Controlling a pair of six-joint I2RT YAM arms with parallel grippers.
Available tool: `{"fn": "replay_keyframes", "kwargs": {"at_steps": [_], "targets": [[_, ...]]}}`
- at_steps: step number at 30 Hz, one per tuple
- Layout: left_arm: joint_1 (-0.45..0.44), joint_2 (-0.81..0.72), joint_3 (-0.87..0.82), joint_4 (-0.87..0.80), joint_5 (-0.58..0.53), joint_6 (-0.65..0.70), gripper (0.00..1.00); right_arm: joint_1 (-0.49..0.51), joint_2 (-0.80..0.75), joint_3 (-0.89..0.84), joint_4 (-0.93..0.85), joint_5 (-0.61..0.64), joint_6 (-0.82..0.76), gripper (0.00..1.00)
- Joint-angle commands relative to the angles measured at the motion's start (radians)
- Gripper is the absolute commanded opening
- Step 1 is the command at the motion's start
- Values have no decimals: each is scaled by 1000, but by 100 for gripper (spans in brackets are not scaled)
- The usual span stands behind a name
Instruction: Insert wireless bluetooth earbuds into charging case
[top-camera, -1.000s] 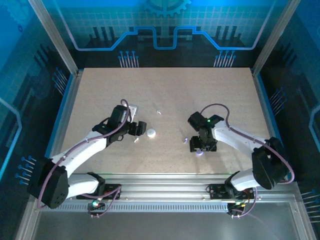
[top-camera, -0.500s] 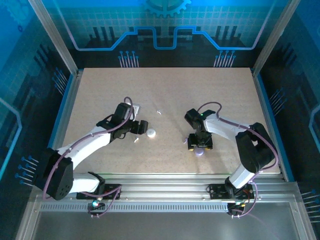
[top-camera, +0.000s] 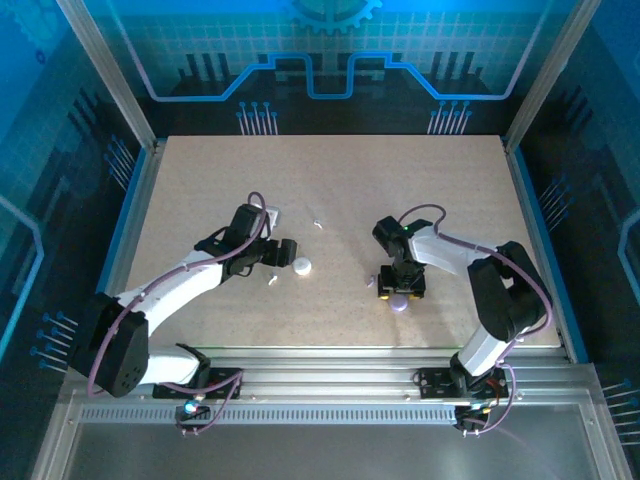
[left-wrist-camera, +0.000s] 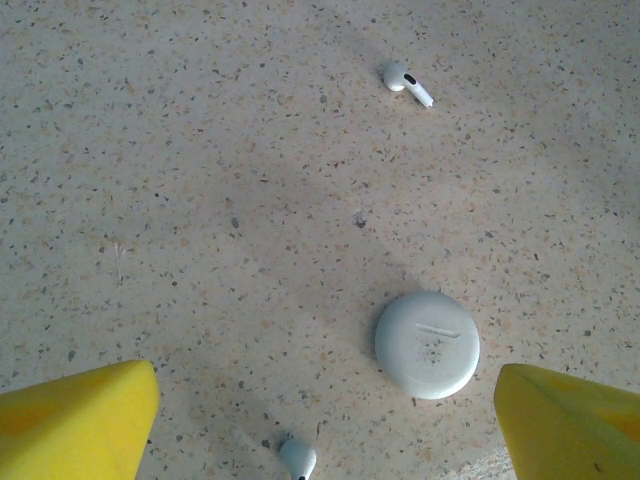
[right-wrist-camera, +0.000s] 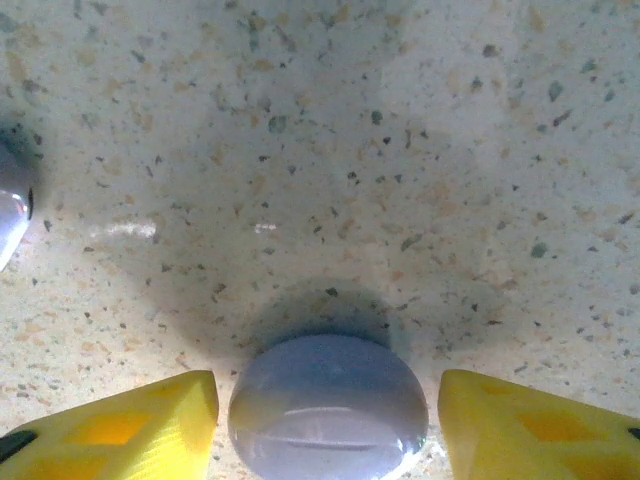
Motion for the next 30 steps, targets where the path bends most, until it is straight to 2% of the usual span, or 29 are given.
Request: {"fn": "replay_keyframes", "kwargs": {"at_steps": [1, 6, 15, 19, 24, 30], "targets": [[-4, -9, 16, -10, -20, -20, 88, -11, 30, -12, 4, -30, 11, 61], [-4, -10, 16, -15, -23, -17, 88, -11, 45, -18, -15, -33, 24, 61], [-3, -5, 8, -8, -19, -29, 88, -11, 34, -35, -32, -17, 32, 45], [-4, -15, 8, -5, -3, -45, 86, -11, -19, -34, -51, -1, 46, 44], [-5, -60, -36, 96, 104, -77, 82, 14, -151, -14, -73, -7, 107, 42], [-42, -179, -200, 391, 307, -75, 75, 71, -350, -5, -5, -14, 230, 39]]}}
